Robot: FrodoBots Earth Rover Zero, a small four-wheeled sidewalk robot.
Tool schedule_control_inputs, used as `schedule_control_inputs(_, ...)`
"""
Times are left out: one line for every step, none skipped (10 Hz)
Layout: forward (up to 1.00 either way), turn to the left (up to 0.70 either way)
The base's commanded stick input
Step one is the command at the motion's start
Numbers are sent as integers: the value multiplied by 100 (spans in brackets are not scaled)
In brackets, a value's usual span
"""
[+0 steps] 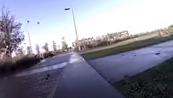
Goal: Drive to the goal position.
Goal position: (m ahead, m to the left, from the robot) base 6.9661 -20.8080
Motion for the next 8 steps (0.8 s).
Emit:
schedule_control_inputs(70, 0)
schedule_control_inputs(70, 0)
schedule_control_inputs(70, 0)
schedule_control_inputs(70, 0)
schedule_control_inputs(70, 0)
schedule_control_inputs(70, 0)
schedule_control_inputs(70, 0)
schedule_control_inputs(70, 0)
